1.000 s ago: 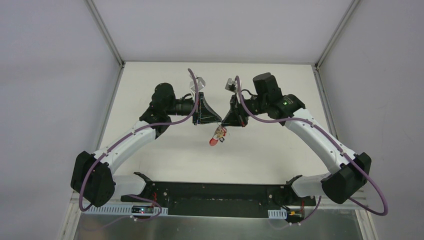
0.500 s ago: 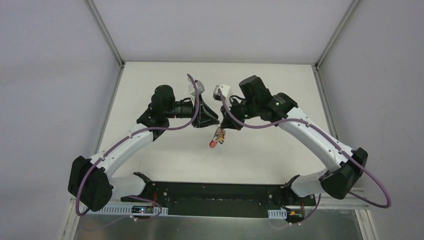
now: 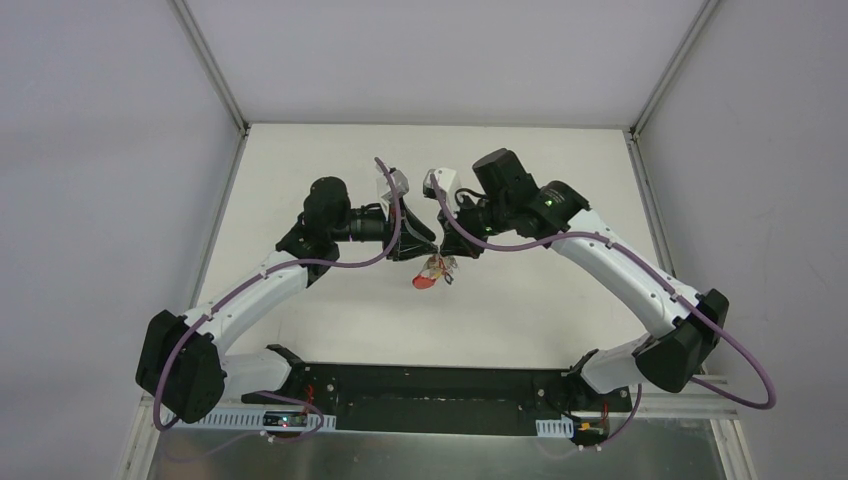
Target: Put the keys on the keyring
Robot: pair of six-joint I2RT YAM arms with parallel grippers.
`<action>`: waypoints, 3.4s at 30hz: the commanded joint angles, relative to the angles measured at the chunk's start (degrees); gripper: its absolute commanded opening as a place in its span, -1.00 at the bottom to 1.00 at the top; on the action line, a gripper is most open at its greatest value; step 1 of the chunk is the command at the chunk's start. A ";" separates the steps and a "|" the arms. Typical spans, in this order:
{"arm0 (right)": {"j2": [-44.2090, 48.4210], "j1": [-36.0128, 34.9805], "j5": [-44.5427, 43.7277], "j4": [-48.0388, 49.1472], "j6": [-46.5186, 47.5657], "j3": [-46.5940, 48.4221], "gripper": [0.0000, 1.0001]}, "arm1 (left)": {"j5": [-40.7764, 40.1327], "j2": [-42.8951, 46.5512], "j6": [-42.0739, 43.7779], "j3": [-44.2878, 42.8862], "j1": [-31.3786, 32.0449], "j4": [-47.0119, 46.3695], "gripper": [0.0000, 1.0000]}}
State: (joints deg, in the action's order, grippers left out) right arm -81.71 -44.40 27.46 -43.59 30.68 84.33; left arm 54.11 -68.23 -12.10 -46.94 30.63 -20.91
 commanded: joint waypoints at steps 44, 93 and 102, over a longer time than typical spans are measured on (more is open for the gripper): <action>2.60 7.55 12.74 8.17 -7.41 -3.90 -0.48 | 0.41 -0.50 -6.63 -4.47 -0.39 1.10 -1.00; 9.25 6.59 12.09 15.83 -7.40 -10.52 -0.20 | 7.60 -3.84 -19.90 -3.44 -0.84 -16.75 -1.00; 11.30 9.12 16.56 15.07 -7.12 -10.76 -0.21 | 8.53 -3.93 -19.98 -3.69 -0.84 -17.11 -1.00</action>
State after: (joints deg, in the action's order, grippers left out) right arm -73.58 -36.69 40.88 -29.19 23.20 73.52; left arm 60.31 -72.44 -31.14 -48.99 30.26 -32.88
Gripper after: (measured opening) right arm 0.399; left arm 0.008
